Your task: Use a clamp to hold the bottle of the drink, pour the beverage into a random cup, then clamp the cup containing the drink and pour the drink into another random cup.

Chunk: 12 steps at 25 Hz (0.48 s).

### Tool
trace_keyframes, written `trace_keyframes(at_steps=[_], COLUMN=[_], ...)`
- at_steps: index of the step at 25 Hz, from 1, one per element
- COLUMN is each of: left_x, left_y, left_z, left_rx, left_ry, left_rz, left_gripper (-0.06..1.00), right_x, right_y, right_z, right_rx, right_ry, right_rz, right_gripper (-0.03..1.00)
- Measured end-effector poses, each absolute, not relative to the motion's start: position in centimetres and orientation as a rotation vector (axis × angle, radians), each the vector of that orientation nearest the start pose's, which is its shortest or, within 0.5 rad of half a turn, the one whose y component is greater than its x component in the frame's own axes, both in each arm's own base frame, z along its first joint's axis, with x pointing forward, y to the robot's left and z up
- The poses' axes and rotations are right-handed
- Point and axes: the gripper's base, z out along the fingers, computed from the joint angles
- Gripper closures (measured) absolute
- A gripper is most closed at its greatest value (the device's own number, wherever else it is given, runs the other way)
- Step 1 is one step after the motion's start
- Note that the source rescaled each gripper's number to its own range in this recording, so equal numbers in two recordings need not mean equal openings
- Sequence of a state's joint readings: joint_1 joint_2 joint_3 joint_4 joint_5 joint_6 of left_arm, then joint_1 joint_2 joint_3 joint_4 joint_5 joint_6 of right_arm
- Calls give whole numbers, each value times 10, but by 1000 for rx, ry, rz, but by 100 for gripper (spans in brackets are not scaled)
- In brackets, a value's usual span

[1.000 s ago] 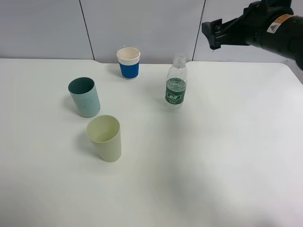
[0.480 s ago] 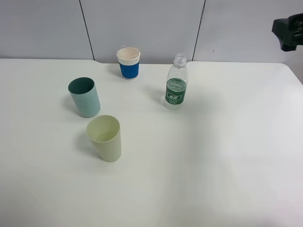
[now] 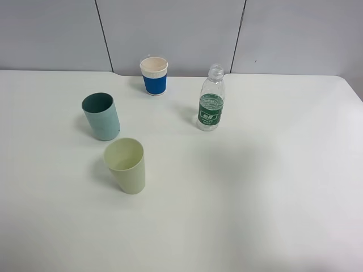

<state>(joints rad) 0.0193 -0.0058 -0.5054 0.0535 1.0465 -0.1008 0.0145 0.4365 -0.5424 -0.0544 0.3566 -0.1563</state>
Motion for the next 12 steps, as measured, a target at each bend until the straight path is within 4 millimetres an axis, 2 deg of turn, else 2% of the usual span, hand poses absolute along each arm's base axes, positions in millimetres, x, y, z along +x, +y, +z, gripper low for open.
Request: trace_keyframes(at_steps=[6,12], left_x=[-6,-6], left_y=[4,4], left_z=[280,280], left_rx=[-122,-122], left_ry=[2014,2014], left_rz=[13,13], left_gripper=[-6,-6], right_x=[51,19], right_y=[-2,-3], right_z=[326,314], right_rx=[-156,-93], right_ry=[1766,1816], right_rz=[-150,-107], right_gripper=[-3,-3])
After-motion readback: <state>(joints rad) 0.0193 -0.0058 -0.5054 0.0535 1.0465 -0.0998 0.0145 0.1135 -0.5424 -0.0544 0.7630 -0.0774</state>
